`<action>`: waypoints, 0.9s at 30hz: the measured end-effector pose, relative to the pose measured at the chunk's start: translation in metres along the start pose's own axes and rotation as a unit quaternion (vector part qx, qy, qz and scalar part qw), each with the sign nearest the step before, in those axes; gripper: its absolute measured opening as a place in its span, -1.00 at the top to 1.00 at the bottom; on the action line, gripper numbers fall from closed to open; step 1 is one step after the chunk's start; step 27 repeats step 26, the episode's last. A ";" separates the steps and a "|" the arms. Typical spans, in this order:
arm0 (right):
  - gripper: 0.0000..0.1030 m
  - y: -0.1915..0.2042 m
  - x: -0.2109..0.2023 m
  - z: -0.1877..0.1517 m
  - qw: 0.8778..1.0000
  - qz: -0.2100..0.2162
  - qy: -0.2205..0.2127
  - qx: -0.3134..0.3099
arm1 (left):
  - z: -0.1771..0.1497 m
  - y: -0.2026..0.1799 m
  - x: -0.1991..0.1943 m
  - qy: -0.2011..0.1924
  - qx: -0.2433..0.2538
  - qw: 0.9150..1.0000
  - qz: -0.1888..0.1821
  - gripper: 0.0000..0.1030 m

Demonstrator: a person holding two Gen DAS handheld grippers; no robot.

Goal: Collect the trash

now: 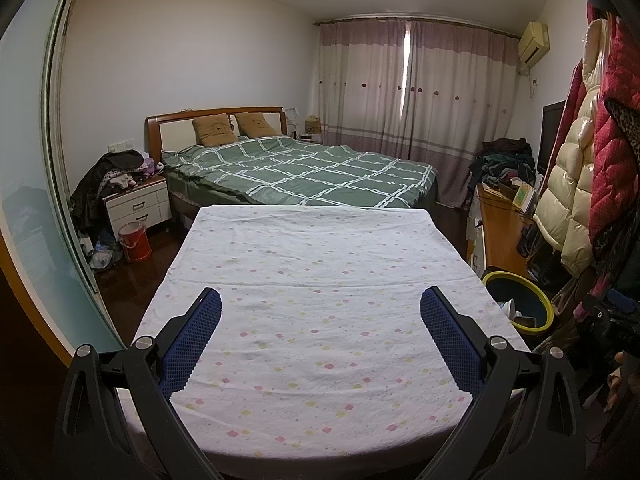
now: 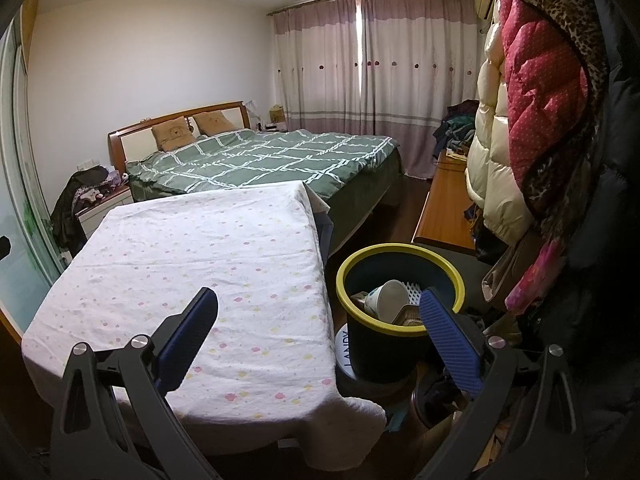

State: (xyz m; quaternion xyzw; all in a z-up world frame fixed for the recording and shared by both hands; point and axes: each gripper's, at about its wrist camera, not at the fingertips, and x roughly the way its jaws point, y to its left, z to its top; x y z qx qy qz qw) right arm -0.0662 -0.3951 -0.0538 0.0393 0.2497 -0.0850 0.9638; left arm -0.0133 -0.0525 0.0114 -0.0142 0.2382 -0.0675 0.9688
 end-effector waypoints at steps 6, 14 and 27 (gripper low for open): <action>-0.87 0.000 0.002 -0.001 1.000 0.000 0.002 0.000 | -0.001 -0.002 0.002 0.002 0.000 1.000 -0.002 -0.91; -0.87 0.000 0.008 -0.001 1.000 0.001 0.009 0.001 | -0.005 -0.007 0.009 0.007 0.004 1.000 -0.010 -0.90; -0.87 0.046 0.095 0.033 0.994 0.067 0.072 -0.039 | 0.009 0.029 0.132 0.077 -0.009 0.996 0.033 -0.91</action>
